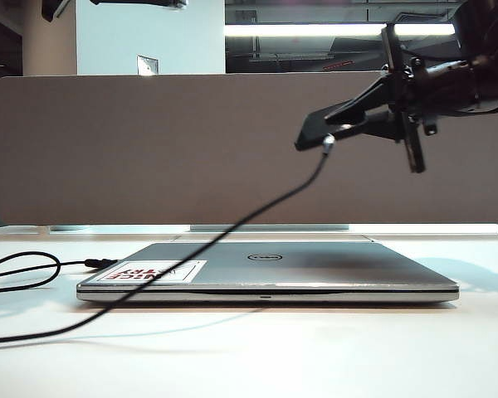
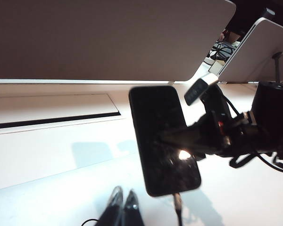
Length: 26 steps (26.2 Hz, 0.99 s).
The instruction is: Pick up the charging cable and the phone, plug the charging cable into the charging port on the phone, and finally place them back on the table.
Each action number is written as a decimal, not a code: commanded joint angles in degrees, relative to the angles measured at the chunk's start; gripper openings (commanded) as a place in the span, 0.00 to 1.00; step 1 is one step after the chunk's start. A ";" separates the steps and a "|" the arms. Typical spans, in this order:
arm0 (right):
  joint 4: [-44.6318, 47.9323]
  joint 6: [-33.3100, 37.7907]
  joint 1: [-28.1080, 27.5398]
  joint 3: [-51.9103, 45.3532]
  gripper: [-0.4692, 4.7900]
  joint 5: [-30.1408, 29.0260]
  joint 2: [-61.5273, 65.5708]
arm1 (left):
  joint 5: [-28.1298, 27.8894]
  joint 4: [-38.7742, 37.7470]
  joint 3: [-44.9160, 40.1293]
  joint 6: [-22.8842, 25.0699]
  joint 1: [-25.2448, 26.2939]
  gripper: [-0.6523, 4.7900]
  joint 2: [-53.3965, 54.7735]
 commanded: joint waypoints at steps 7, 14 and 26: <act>-31.28 -22.16 -7.41 0.33 0.08 -2.86 -3.30 | 0.04 0.13 0.15 0.22 -0.11 0.11 -0.63; -40.06 -31.65 -8.55 0.31 0.08 0.61 -3.19 | 0.02 -0.52 0.15 0.22 -0.11 0.11 -0.66; -40.61 -33.55 -7.85 0.31 0.08 -1.60 3.67 | 0.02 -0.55 0.15 0.22 -0.13 0.11 -0.66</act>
